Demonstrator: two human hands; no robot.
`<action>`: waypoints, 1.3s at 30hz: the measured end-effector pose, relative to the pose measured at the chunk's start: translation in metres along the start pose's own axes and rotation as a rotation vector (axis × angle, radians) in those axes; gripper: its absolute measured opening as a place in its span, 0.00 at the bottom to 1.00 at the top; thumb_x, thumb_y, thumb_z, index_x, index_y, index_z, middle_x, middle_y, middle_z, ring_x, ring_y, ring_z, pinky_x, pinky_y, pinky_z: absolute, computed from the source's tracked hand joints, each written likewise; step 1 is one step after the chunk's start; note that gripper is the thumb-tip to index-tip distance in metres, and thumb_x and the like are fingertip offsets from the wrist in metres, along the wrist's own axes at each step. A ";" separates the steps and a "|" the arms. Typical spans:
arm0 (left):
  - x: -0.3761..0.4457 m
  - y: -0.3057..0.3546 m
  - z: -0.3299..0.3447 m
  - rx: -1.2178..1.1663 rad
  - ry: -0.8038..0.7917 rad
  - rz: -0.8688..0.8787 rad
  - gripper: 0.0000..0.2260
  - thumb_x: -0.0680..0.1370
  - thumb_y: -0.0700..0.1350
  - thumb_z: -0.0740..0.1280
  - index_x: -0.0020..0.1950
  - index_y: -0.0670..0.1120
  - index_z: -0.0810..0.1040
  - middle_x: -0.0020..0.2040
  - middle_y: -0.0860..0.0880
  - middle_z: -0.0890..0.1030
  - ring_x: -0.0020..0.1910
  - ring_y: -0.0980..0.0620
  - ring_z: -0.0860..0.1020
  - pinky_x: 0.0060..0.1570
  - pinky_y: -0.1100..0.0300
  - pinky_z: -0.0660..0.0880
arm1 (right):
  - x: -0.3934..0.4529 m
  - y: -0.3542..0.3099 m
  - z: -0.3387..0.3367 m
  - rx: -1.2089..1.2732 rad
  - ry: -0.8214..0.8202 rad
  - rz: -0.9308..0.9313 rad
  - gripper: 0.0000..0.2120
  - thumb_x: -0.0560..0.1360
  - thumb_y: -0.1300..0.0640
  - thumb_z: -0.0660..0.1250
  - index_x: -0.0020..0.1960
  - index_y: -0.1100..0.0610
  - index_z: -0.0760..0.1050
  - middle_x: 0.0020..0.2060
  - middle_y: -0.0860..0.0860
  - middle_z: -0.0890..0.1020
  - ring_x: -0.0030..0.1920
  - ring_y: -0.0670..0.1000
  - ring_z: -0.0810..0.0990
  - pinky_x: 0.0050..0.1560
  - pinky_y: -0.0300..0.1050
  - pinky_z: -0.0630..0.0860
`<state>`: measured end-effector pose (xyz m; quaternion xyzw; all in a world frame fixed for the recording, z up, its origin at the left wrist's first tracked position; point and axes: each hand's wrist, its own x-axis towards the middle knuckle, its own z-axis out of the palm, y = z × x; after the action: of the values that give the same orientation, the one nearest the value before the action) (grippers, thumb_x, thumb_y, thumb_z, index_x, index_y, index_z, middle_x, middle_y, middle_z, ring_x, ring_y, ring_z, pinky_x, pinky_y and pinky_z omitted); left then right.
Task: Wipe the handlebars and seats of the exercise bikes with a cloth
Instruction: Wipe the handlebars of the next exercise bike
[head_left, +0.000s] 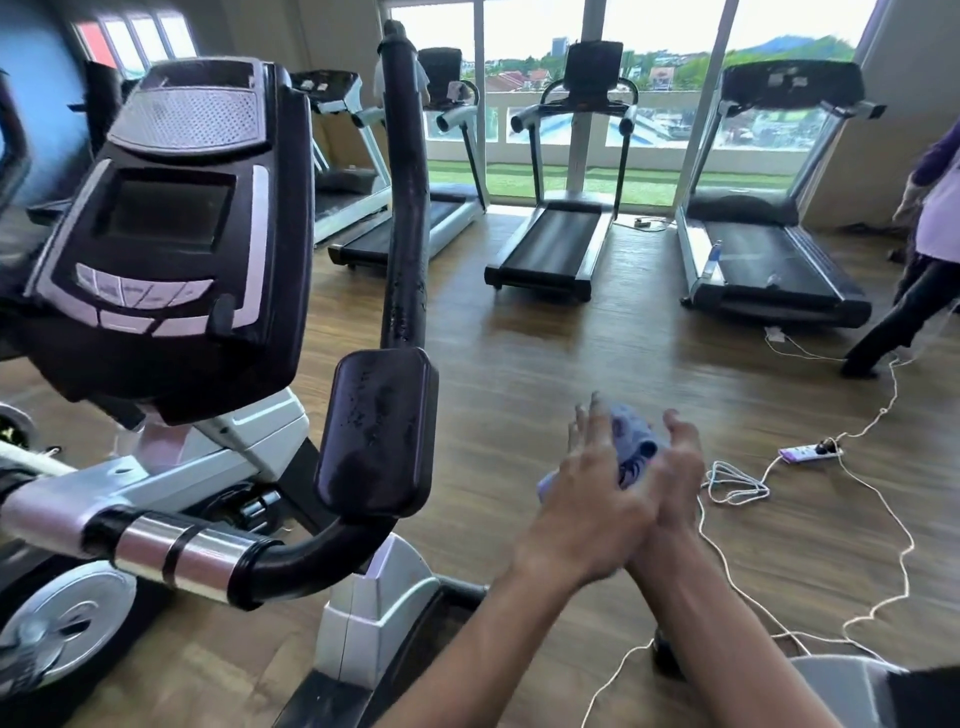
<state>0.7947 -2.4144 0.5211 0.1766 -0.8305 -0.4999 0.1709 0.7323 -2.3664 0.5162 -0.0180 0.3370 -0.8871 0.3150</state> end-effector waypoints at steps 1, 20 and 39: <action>-0.005 0.002 -0.004 -0.022 -0.020 0.013 0.48 0.73 0.68 0.70 0.84 0.52 0.51 0.78 0.52 0.69 0.75 0.54 0.70 0.74 0.57 0.67 | -0.003 -0.003 0.003 0.039 -0.023 -0.011 0.30 0.67 0.36 0.71 0.59 0.58 0.75 0.53 0.60 0.80 0.51 0.59 0.80 0.55 0.50 0.76; 0.058 0.097 -0.222 0.439 0.926 0.226 0.23 0.78 0.48 0.72 0.70 0.44 0.71 0.62 0.44 0.74 0.59 0.45 0.74 0.55 0.59 0.71 | 0.052 -0.028 0.214 -0.946 -0.344 -0.567 0.15 0.77 0.42 0.72 0.51 0.54 0.78 0.42 0.46 0.83 0.43 0.43 0.83 0.40 0.41 0.76; 0.183 0.064 -0.185 0.842 1.102 -0.018 0.40 0.75 0.54 0.71 0.79 0.34 0.60 0.73 0.30 0.68 0.69 0.32 0.71 0.70 0.42 0.70 | 0.143 -0.067 0.296 -1.384 -0.583 -0.885 0.18 0.88 0.48 0.50 0.45 0.49 0.74 0.49 0.50 0.75 0.53 0.48 0.72 0.54 0.47 0.69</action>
<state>0.7116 -2.6136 0.6794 0.4628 -0.7445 0.0262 0.4806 0.6535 -2.5835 0.7596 -0.5609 0.6682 -0.4841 -0.0667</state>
